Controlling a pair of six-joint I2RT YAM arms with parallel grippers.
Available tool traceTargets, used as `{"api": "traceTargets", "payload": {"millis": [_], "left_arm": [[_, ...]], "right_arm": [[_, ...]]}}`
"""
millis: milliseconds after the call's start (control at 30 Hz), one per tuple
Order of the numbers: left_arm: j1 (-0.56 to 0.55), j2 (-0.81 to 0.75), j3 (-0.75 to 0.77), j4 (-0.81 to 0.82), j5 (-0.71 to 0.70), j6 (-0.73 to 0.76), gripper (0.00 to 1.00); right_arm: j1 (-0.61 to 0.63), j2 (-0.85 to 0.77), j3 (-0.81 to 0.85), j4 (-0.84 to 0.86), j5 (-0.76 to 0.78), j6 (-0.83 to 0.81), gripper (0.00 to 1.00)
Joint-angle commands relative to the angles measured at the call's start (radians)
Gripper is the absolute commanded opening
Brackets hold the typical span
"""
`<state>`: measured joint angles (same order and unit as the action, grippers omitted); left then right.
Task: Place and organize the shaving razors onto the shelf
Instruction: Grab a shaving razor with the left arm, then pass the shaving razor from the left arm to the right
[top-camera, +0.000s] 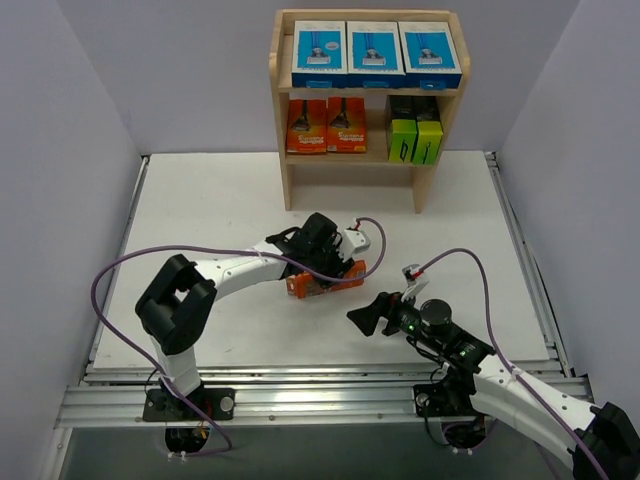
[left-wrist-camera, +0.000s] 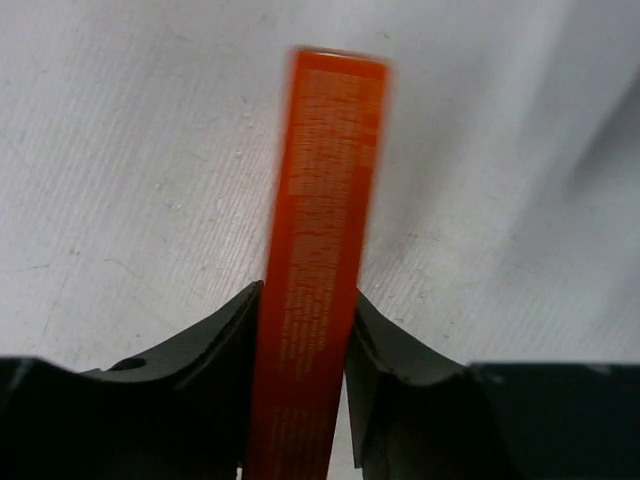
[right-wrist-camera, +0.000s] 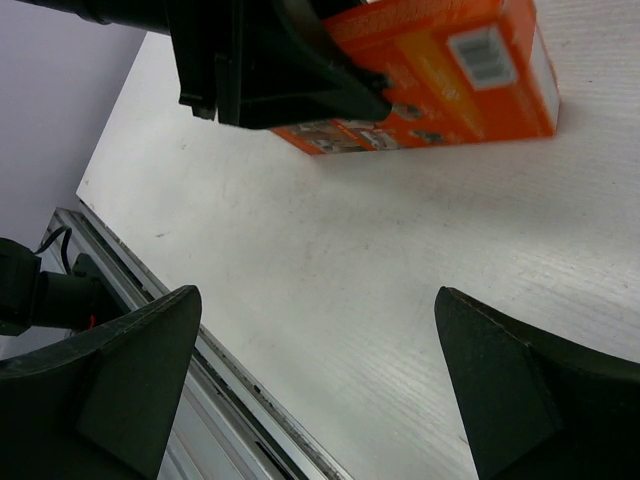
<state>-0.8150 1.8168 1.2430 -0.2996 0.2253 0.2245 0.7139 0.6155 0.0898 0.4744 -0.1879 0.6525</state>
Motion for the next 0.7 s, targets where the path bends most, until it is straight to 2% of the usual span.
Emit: {"api": "traceTargets", "payload": {"millis": [0, 200, 233, 367, 500, 667], "left_arm": [[0.0, -0.043, 0.039, 0.01, -0.127, -0.079, 0.43], [0.005, -0.108, 0.075, -0.097, -0.334, -0.262, 0.17], [0.008, -0.117, 0.088, -0.117, -0.366, -0.293, 0.04], [0.039, -0.143, 0.125, -0.268, -0.5, -0.489, 0.02], [0.128, -0.198, 0.134, -0.433, -0.558, -0.707, 0.02], [0.211, -0.267, 0.104, -0.513, -0.572, -0.922, 0.02]], "right_arm": [[-0.005, 0.003, 0.024, 0.04, -0.021, -0.019, 0.97], [0.004, 0.018, 0.053, 0.033, -0.054, -0.043, 0.92], [0.009, 0.021, 0.06, 0.023, -0.051, -0.051, 0.91], [0.106, 0.047, 0.114, -0.016, 0.03, -0.096, 0.89], [0.247, 0.122, 0.211, -0.083, 0.233, -0.143, 0.87], [0.445, 0.261, 0.336, -0.069, 0.54, -0.191, 0.87]]}}
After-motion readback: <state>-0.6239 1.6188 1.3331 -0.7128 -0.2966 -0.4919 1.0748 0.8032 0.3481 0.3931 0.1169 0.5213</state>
